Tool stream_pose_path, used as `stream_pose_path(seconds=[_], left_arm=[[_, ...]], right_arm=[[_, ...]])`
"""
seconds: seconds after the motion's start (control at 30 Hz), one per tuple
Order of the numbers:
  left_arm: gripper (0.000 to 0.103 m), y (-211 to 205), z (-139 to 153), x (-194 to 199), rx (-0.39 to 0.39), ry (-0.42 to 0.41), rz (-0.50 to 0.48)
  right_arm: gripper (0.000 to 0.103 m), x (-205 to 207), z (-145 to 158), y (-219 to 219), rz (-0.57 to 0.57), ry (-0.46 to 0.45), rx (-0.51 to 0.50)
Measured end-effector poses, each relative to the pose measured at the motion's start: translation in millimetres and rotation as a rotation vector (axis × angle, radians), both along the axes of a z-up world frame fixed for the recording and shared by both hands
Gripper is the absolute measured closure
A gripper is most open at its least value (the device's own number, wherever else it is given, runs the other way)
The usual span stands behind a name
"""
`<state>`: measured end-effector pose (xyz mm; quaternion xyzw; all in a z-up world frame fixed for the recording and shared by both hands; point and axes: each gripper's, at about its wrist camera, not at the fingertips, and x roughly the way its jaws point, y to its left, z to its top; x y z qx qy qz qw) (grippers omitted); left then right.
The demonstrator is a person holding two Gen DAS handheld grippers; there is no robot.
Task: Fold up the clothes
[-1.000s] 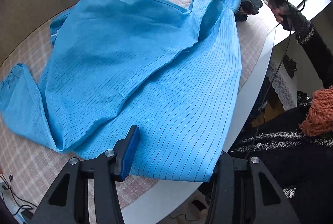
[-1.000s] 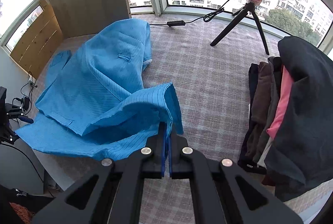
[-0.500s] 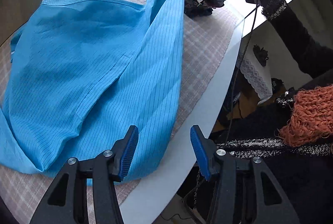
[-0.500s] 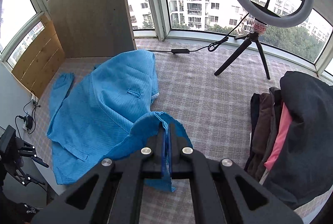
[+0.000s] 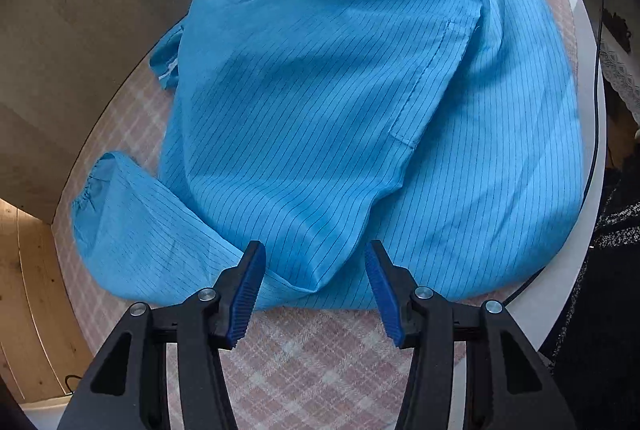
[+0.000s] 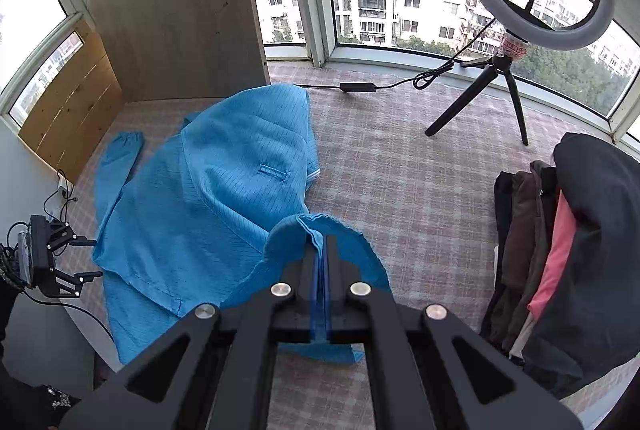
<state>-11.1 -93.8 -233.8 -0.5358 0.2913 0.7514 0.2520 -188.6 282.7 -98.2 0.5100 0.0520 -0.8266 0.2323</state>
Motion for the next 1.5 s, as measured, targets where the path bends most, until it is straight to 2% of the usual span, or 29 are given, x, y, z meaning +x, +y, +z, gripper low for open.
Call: stream_pose_path(seconds=[0.03,0.1,0.17,0.23,0.37,0.43,0.47,0.5,0.57,0.63,0.67,0.7,0.77,0.87,0.97,1.13,1.27,1.37,1.43,1.5], left_arm=[[0.059,2,-6,-2,-0.004,-0.017,-0.011],[0.088,4,-19,-6,-0.026,-0.052,-0.026],[0.095,3,-29,-10,-0.029,-0.083,-0.021],[0.095,1,-32,-13,-0.008,-0.103,-0.013],[0.095,2,-24,-8,0.011,-0.082,0.021],[0.077,8,-22,0,0.011,-0.069,0.010],[0.054,12,-21,4,0.005,-0.057,-0.003],[0.048,15,-23,7,-0.003,-0.051,-0.014],[0.050,21,-32,9,-0.022,-0.047,-0.033],[0.066,22,-43,4,-0.041,-0.063,-0.010],[0.087,21,-49,-1,-0.046,-0.072,0.013],[0.095,18,-50,-6,-0.032,-0.084,0.037],[0.101,14,-47,-15,0.019,-0.110,0.084],[0.102,12,-28,-16,0.060,-0.098,0.128],[0.102,11,14,-6,0.148,-0.029,0.185],[0.102,6,81,31,0.253,0.080,0.243],[0.102,24,128,72,0.327,0.178,0.321],[0.102,15,139,90,0.430,0.205,0.412],[0.102,9,125,100,0.474,0.164,0.476],[0.102,17,94,113,0.463,0.075,0.503]], right_arm=[[0.101,1,1,-1,-0.004,0.011,0.014],[0.101,1,2,0,-0.012,0.021,0.031],[0.101,-1,2,4,-0.023,0.021,0.033],[0.101,-2,2,8,-0.027,0.018,0.026],[0.101,-5,1,14,-0.018,0.007,0.017],[0.101,-6,-1,14,-0.003,0.002,0.021],[0.101,-6,0,14,0.000,0.002,0.019],[0.101,-6,0,14,0.003,0.002,0.017],[0.101,-7,0,13,0.009,0.001,0.015],[0.101,-7,0,13,0.012,0.002,0.015],[0.101,-6,0,13,0.013,0.002,0.013],[0.101,-5,0,14,0.011,0.003,0.012],[0.101,-4,-1,16,0.007,0.003,0.009],[0.101,-2,-2,23,0.004,0.003,0.011],[0.101,-2,-5,34,-0.004,0.005,0.003],[0.101,-4,-10,63,-0.027,0.022,-0.039],[0.101,-3,-21,89,-0.033,0.011,-0.104],[0.101,-2,-33,108,-0.035,-0.005,-0.138],[0.101,-4,-44,119,-0.048,-0.024,-0.158],[0.101,-7,-54,126,-0.046,-0.041,-0.159]])
